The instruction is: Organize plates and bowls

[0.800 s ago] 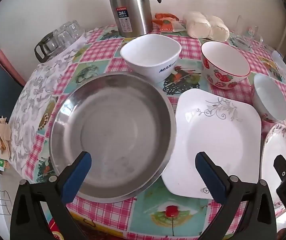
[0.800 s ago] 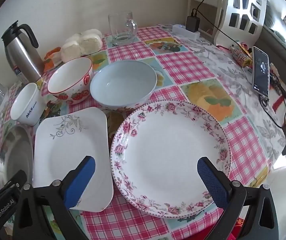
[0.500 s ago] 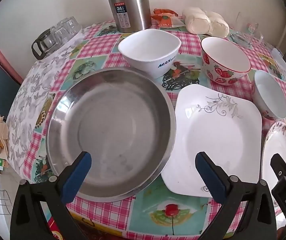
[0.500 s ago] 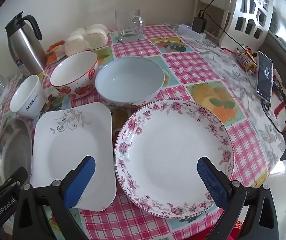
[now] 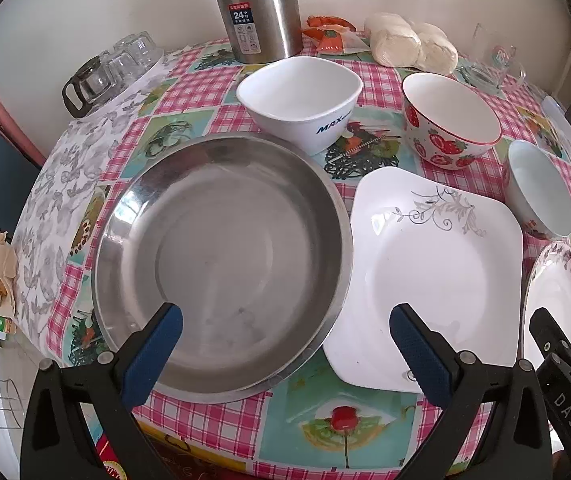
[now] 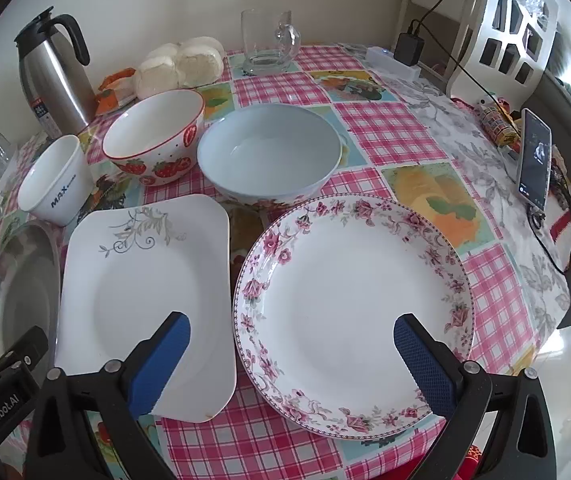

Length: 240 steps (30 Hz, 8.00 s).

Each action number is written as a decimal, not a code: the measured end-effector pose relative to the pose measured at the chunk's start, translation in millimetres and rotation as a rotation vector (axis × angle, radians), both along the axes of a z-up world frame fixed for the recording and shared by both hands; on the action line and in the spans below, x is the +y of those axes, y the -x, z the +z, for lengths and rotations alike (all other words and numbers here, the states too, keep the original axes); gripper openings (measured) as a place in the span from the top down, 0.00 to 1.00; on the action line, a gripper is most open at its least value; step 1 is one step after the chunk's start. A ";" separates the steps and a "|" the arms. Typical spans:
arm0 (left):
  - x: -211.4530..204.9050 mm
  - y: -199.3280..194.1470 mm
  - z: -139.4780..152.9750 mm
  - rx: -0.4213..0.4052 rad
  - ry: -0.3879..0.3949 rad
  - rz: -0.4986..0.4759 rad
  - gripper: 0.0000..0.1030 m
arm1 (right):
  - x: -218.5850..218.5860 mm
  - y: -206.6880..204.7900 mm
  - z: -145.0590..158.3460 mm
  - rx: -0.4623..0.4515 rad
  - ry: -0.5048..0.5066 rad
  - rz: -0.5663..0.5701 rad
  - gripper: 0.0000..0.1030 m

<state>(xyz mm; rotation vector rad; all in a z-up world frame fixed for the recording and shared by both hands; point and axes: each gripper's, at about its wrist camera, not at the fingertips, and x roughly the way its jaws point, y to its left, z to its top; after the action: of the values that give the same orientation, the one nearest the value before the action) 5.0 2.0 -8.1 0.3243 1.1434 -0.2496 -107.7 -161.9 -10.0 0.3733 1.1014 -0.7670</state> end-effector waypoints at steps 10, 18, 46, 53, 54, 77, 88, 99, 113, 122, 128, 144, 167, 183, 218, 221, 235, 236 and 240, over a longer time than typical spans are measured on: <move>0.8 0.4 -0.6 0.010 -0.001 0.003 0.00 | 2.1 -1.6 -1.8 0.010 -0.002 0.015 0.00; 0.6 0.9 -0.2 0.017 -0.001 0.001 0.00 | 3.2 -1.9 -2.8 0.014 -0.004 0.022 0.00; 2.1 -0.3 -2.4 0.031 -0.006 0.004 0.00 | 5.0 -3.1 -5.5 0.023 -0.009 0.035 0.00; 3.5 -0.7 -3.4 0.036 -0.008 0.002 0.00 | 5.5 -3.3 -6.7 0.026 -0.010 0.038 0.00; 3.8 -0.8 -3.4 0.036 -0.008 0.002 0.00 | 5.5 -3.2 -6.9 0.027 -0.010 0.038 0.00; 20.4 -13.3 -2.5 0.044 0.016 0.038 0.00 | 19.3 -12.9 -9.7 0.001 -0.028 0.077 0.00; 94.2 -52.7 9.5 -0.063 0.070 0.265 0.00 | 69.7 -46.9 -6.9 -0.076 -0.032 0.218 0.00; 149.5 -77.2 -12.7 -0.013 0.203 0.378 0.00 | 101.1 -77.8 -18.2 -0.134 -0.104 0.312 0.00; 177.4 -95.6 -49.3 0.118 0.353 0.378 0.00 | 115.2 -105.0 -27.0 -0.174 -0.119 0.383 0.01; 175.6 -109.5 -61.2 0.106 0.274 0.327 0.00 | 120.7 -120.3 -36.0 -0.197 -0.176 0.426 0.26; 175.7 -116.9 -65.8 0.100 0.225 0.315 0.10 | 112.7 -125.6 -44.4 -0.189 -0.214 0.394 0.54; 191.4 -125.2 -61.3 0.061 0.284 0.351 0.70 | 106.6 -128.7 -45.9 -0.187 -0.194 0.373 0.67; 223.4 -108.4 -62.1 0.038 0.374 0.387 0.73 | 118.9 -133.4 -36.5 -0.263 -0.221 0.432 0.67; 225.2 -106.3 -61.7 0.030 0.388 0.385 0.73 | 117.0 -140.4 -50.0 -0.263 -0.303 0.410 0.69; 201.1 -77.2 -7.2 -0.001 0.286 0.367 0.80 | 110.5 -111.2 -0.3 -0.318 -0.244 0.516 0.88; 195.6 -71.5 0.2 -0.013 0.277 0.358 0.80 | 106.2 -105.0 6.9 -0.338 -0.241 0.520 0.88; 143.5 -54.1 37.9 -0.061 0.235 0.280 0.80 | 61.5 -75.3 24.8 -0.423 -0.264 0.440 0.86; 136.9 -52.2 40.2 -0.065 0.227 0.268 0.80 | 56.9 -72.9 25.8 -0.427 -0.266 0.429 0.85; 117.2 -47.2 42.4 -0.065 0.206 0.238 0.80 | 39.4 -65.6 25.0 -0.431 -0.286 0.395 0.85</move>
<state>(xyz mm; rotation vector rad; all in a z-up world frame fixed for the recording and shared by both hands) 52.3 119.2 34.3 0.0128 1.0709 -0.1443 -42.1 -122.6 14.9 0.5145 0.8367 -0.1631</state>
